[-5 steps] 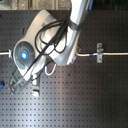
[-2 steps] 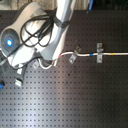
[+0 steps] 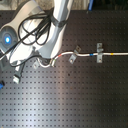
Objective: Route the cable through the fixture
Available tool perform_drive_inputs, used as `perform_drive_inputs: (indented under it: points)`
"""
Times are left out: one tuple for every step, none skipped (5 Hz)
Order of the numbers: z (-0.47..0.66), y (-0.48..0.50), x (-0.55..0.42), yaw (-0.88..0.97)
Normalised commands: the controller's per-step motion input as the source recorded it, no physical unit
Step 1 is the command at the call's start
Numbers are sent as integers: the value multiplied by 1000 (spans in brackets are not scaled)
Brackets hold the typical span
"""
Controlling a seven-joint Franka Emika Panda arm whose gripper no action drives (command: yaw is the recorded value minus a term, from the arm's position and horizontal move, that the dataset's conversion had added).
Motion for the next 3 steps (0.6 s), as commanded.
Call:
perform_drive_inputs:
  points:
    - [243,121,-115,106]
    - [113,216,-124,206]
    - [259,202,-56,186]
